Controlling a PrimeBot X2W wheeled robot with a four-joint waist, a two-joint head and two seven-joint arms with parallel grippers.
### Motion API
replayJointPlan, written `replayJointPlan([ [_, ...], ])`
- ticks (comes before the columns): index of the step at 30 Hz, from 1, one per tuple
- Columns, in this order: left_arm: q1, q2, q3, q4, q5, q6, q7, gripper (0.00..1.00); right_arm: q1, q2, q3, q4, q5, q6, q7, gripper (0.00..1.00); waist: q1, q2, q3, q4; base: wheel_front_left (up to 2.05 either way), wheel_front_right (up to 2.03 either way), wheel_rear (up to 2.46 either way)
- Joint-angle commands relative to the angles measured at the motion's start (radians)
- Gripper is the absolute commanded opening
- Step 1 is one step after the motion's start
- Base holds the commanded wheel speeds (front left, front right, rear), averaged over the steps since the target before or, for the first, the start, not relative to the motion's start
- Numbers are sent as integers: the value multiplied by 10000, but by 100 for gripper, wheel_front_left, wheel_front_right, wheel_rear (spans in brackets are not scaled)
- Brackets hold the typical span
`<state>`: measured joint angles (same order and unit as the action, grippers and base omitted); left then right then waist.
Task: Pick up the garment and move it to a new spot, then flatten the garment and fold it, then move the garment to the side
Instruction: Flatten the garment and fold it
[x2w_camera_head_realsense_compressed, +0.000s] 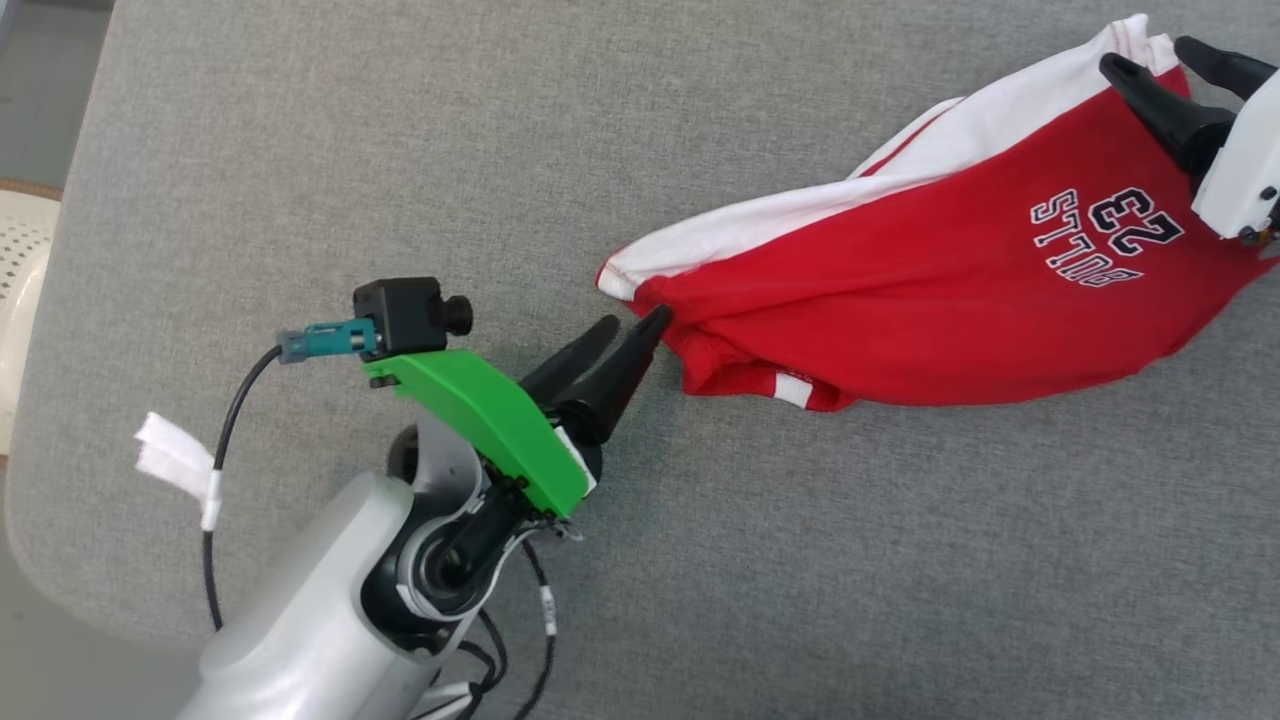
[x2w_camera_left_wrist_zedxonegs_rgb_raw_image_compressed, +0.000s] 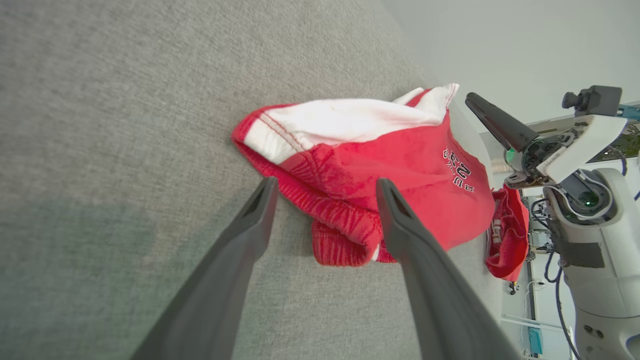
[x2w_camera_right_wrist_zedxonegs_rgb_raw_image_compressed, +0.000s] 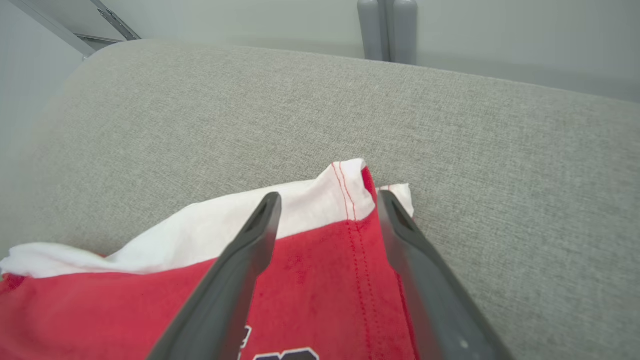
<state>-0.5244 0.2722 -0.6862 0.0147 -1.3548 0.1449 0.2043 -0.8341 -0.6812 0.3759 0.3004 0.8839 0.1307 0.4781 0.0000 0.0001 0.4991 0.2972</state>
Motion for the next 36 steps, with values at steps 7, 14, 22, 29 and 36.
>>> replayJointPlan([
  [7,703,878,21,-56,2590,684,-2542,100,780,111,-29,-39,493,0,-232,100,0,-1,-881,-590,0,0,0],
  [14,1890,441,-56,-215,4353,1550,-4536,100,1373,-316,124,22,-171,0,1256,100,0,-1,-1112,-588,0,0,0],
  [22,2308,-934,436,163,5912,1057,-4696,100,1393,121,-242,439,-1240,0,2547,100,0,-1,-615,42,0,0,0],
  [29,2705,-1710,1200,800,6956,295,-4699,100,1790,959,-448,496,-1157,17,3021,3,0,-1,-724,187,0,0,0],
  [36,3040,-1886,1753,1469,7644,-228,-4693,100,2352,933,-1073,692,-739,-8,3129,0,0,-1,-1316,-333,0,0,0],
])
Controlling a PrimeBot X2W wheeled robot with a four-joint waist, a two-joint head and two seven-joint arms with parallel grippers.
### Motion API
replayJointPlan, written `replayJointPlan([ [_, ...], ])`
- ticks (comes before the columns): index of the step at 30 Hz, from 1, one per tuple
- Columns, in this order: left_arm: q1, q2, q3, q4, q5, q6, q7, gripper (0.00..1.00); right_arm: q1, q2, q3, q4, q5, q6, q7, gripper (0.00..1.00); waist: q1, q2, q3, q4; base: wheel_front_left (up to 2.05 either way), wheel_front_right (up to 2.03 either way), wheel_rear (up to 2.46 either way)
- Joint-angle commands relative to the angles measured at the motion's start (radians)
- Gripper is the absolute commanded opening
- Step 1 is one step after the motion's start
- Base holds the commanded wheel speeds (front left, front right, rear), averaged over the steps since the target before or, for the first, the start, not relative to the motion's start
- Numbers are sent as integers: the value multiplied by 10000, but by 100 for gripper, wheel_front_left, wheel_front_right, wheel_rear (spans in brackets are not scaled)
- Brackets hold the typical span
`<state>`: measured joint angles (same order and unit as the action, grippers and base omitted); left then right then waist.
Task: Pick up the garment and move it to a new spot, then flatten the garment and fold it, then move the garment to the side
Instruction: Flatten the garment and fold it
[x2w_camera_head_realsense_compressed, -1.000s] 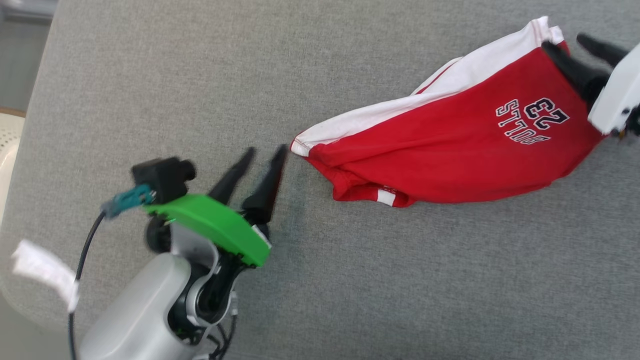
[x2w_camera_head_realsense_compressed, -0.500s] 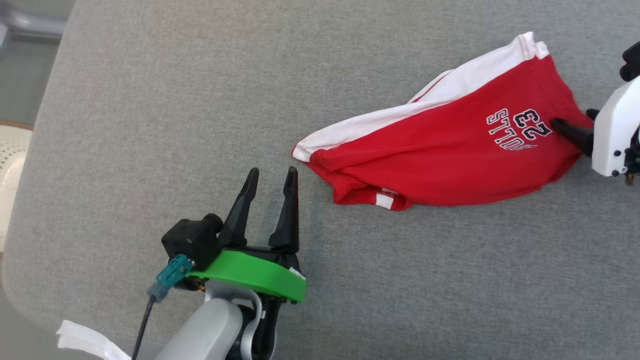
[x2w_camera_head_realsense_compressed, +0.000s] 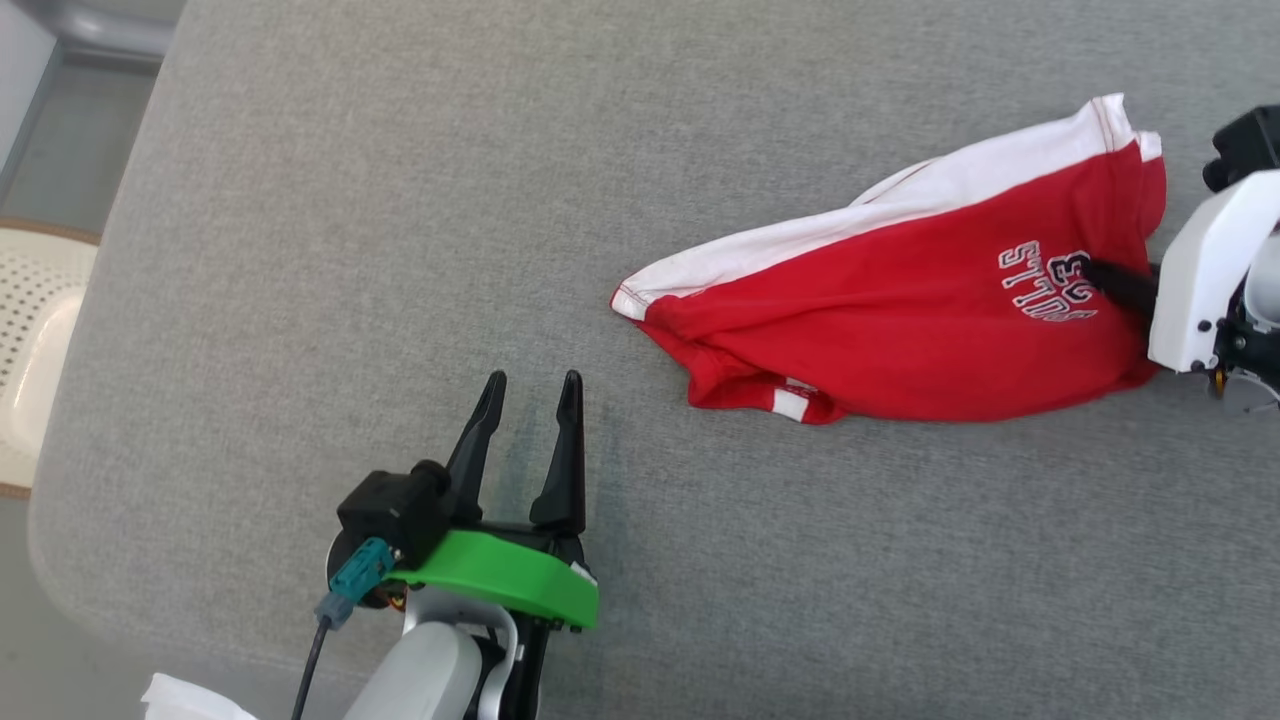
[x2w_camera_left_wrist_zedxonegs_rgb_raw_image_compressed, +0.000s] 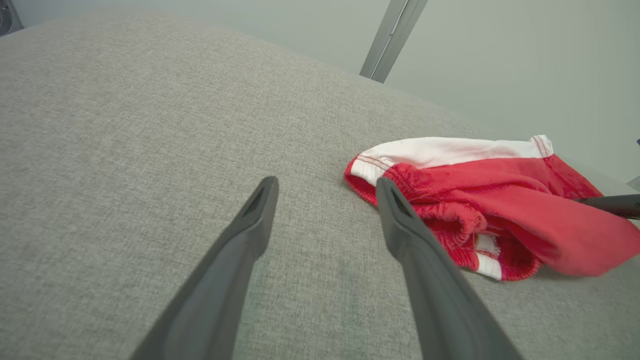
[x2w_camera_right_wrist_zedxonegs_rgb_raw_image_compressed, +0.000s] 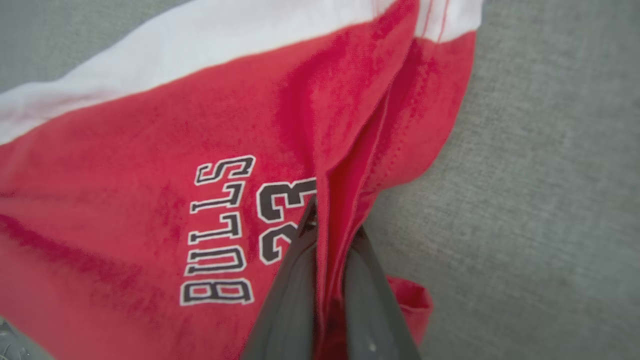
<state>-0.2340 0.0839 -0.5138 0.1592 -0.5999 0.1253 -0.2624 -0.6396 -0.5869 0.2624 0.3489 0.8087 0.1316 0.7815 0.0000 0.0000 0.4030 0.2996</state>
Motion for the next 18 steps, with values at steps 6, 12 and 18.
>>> replayJointPlan([
  [6,731,17,445,438,530,-451,-27,100,964,300,-849,341,629,-16,-365,0,0,0,-1106,-1024,0,0,0],
  [12,1551,71,806,470,891,-746,-27,100,1758,466,-1808,350,964,-16,-907,0,0,0,-1654,-1429,0,0,0],
  [18,2061,-158,1078,356,931,-908,-27,100,2087,613,-3114,536,1018,-10,-1046,0,0,0,-1851,-1314,0,0,0],
])
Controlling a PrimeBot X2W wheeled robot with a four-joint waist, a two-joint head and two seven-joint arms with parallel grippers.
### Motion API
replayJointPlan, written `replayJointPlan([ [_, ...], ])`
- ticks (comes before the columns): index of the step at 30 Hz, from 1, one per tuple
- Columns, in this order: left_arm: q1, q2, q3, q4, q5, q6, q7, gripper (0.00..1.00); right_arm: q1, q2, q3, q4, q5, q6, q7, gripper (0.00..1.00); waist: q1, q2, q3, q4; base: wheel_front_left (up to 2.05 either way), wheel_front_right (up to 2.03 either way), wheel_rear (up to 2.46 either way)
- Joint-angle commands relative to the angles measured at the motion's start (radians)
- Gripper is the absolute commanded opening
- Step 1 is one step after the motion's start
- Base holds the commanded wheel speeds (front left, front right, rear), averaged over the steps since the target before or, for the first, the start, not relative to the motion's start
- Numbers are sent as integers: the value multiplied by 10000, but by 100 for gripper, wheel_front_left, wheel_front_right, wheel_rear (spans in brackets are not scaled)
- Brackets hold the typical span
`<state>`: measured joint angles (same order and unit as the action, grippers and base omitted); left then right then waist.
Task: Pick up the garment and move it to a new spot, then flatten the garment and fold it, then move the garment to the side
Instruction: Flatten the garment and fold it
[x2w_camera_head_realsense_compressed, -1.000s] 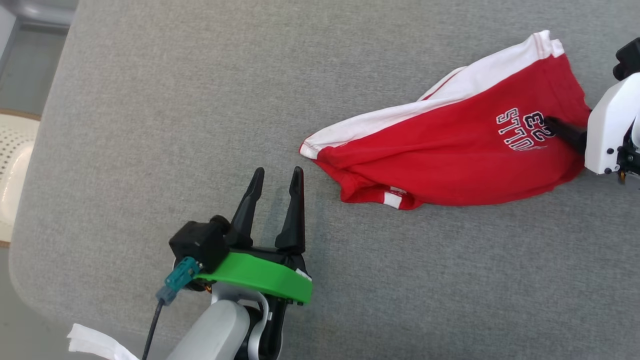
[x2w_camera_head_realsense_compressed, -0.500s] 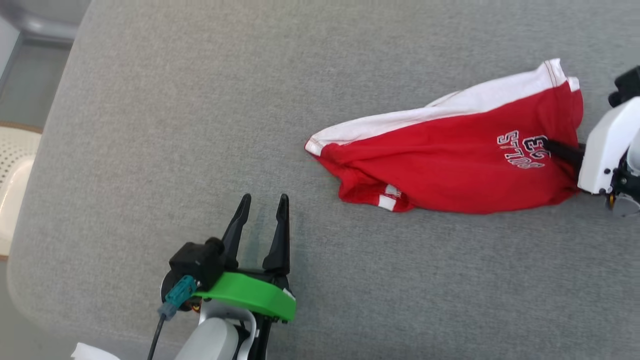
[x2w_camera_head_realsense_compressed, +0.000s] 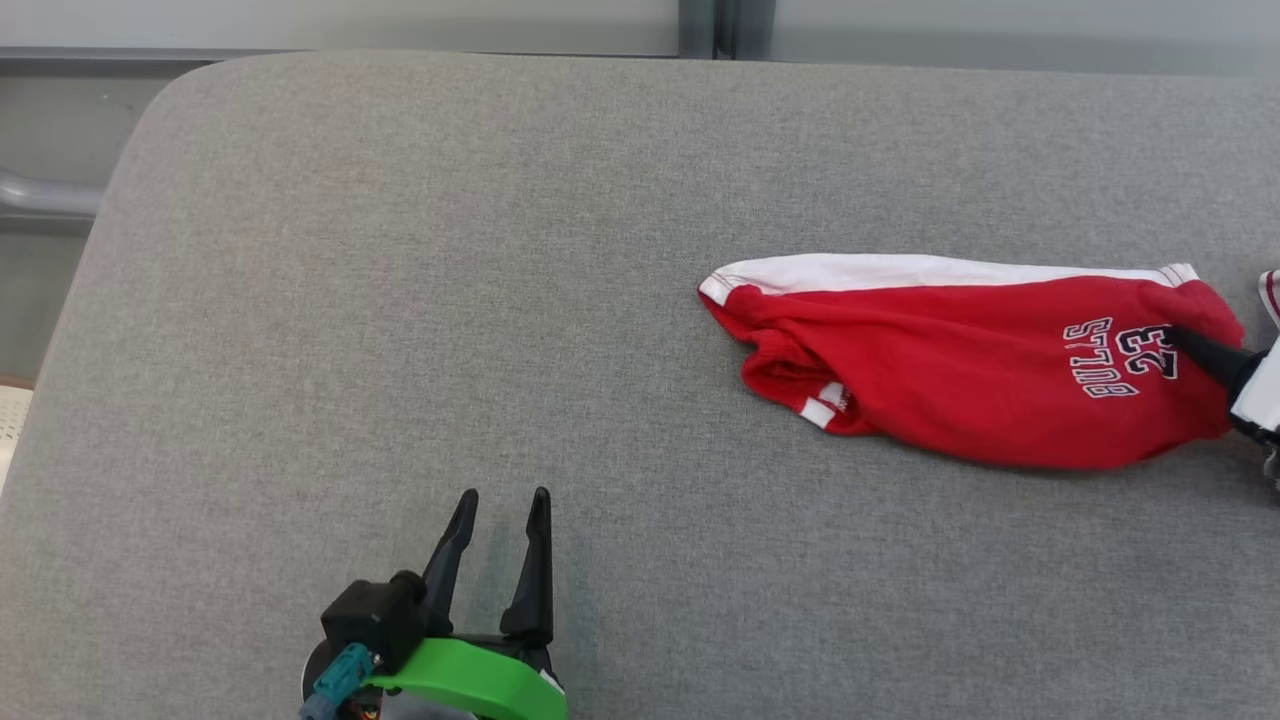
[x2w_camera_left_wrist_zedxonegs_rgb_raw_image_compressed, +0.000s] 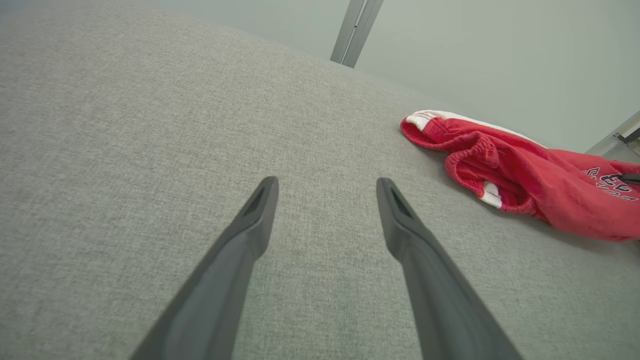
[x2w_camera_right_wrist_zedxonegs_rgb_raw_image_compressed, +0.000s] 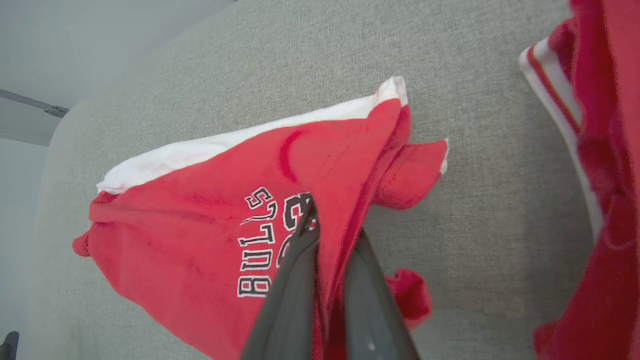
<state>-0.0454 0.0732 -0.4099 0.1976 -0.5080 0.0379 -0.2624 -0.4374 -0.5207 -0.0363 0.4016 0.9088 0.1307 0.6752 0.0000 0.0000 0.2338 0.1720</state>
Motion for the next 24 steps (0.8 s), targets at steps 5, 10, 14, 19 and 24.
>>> replayJointPlan([
  [5,386,-150,-6,-7,91,-192,-28,100,-100,79,-814,-491,-369,1,595,0,0,0,-238,165,0,0,0],
  [10,268,-219,-148,114,63,-318,-28,100,-400,805,-508,-1677,-1113,1,1646,0,0,0,-113,345,0,0,0],
  [14,-25,-222,-430,162,-154,-379,-28,100,-593,1743,60,-2425,-1890,1,2442,0,0,0,27,584,0,0,0],
  [19,-201,-221,-603,288,-259,-314,-28,100,-666,2964,534,-2532,-2965,1,2982,0,0,0,124,823,0,0,0],
  [24,-218,-222,-600,456,-282,-307,-28,100,-744,3990,604,-2350,-3802,1,3051,0,0,0,65,924,0,0,0],
])
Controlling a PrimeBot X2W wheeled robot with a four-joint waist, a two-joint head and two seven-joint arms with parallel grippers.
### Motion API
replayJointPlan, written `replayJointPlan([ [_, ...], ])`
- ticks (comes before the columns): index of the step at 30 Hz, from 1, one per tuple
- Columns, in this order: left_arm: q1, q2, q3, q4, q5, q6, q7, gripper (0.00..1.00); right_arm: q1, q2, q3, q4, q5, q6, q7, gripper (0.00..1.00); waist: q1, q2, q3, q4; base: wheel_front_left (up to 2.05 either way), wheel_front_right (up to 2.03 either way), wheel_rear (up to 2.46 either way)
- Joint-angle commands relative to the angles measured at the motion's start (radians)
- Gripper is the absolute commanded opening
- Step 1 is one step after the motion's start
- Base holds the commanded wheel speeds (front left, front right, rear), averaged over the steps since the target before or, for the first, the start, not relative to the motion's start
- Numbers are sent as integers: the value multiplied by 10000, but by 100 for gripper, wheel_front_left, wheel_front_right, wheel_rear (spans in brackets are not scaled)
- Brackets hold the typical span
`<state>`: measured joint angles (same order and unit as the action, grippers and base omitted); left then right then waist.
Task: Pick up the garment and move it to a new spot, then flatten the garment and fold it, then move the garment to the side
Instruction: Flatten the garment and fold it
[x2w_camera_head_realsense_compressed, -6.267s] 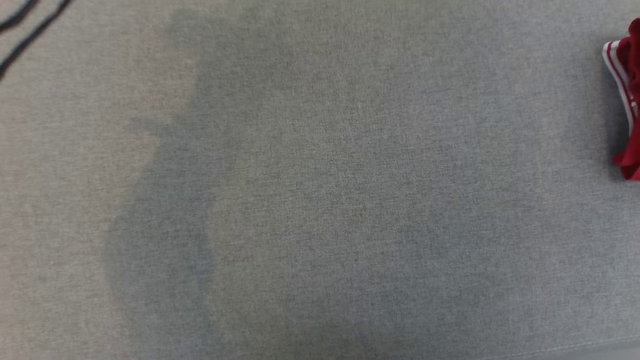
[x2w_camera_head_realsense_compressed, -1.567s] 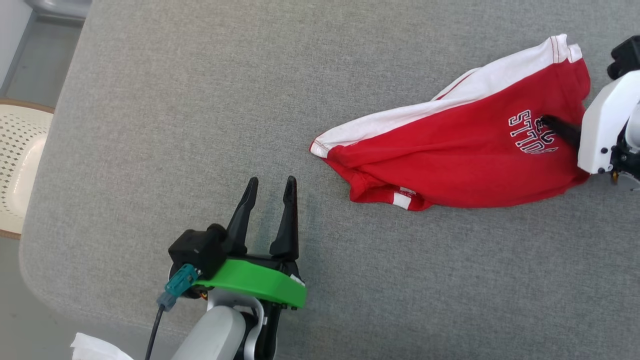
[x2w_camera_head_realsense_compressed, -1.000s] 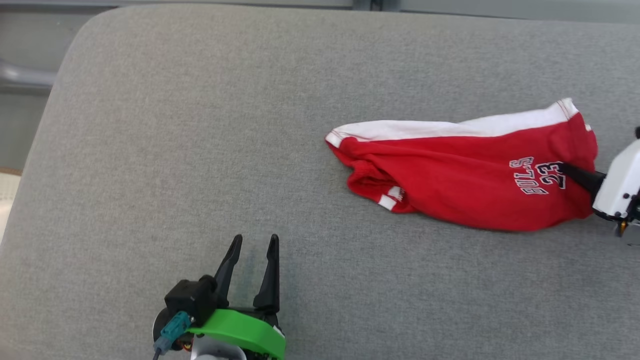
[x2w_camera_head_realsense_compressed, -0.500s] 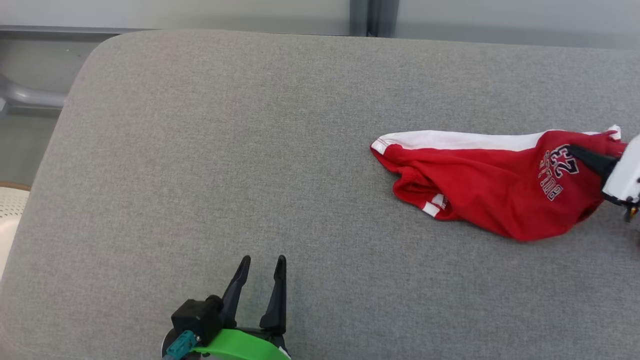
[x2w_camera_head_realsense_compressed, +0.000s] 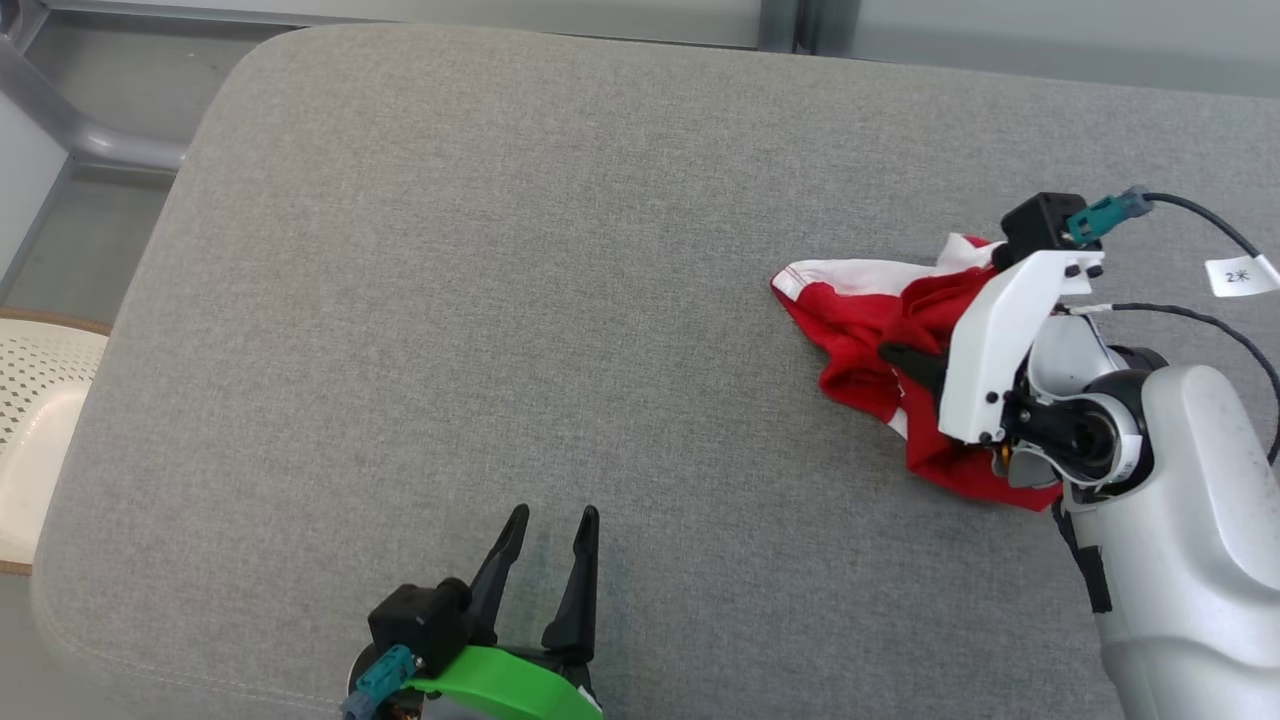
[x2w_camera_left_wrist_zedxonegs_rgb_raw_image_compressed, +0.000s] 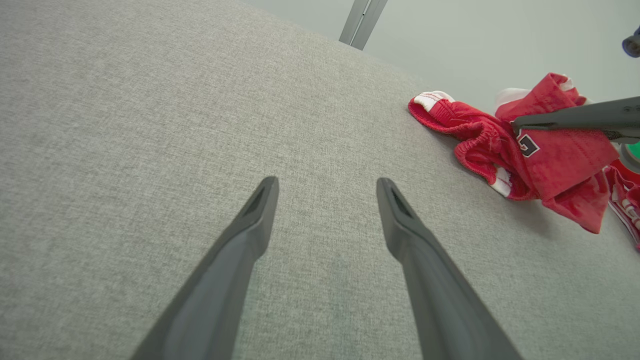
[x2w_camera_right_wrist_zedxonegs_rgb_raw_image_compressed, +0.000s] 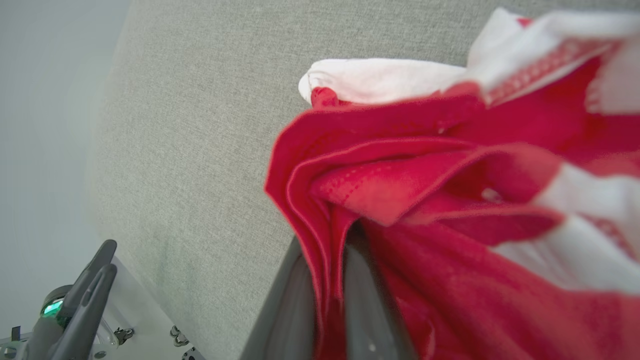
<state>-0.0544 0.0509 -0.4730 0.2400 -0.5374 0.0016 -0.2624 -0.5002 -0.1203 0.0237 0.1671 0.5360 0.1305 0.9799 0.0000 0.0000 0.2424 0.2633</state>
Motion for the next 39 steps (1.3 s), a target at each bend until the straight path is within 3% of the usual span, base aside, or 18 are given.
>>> replayJointPlan([
  [1,-119,-1,43,50,12,66,-28,100,-119,82,70,-6,-166,3,20,0,0,0,-37,7,0,0,0],
  [14,-114,2,-300,430,-71,-22,-28,100,-152,576,628,583,-988,3,-500,2,0,0,-296,-171,0,0,0],
  [15,-111,2,-319,452,-81,-23,-28,100,-199,583,675,651,-1027,3,-563,8,0,0,-315,-171,0,0,0],
  [17,-90,2,-359,503,-113,-26,-28,100,-269,597,786,787,-1062,3,-774,53,0,0,-366,-153,0,0,0],
  [18,-67,2,-369,530,-122,-28,-28,100,-273,615,817,873,-1012,3,-894,100,0,0,-402,-140,0,0,0],
  [30,332,3,-176,708,-123,4,-28,100,65,680,2475,1093,504,3,-2669,100,0,0,-911,-175,0,0,0],
  [34,587,3,154,691,-23,-8,-28,100,517,639,3274,507,528,3,-4213,100,0,0,-1270,-363,0,0,0],
  [39,1116,6,904,314,245,-88,-28,100,1517,-524,4000,-233,-548,-1,-7139,100,0,0,-1890,-865,0,0,0],
])
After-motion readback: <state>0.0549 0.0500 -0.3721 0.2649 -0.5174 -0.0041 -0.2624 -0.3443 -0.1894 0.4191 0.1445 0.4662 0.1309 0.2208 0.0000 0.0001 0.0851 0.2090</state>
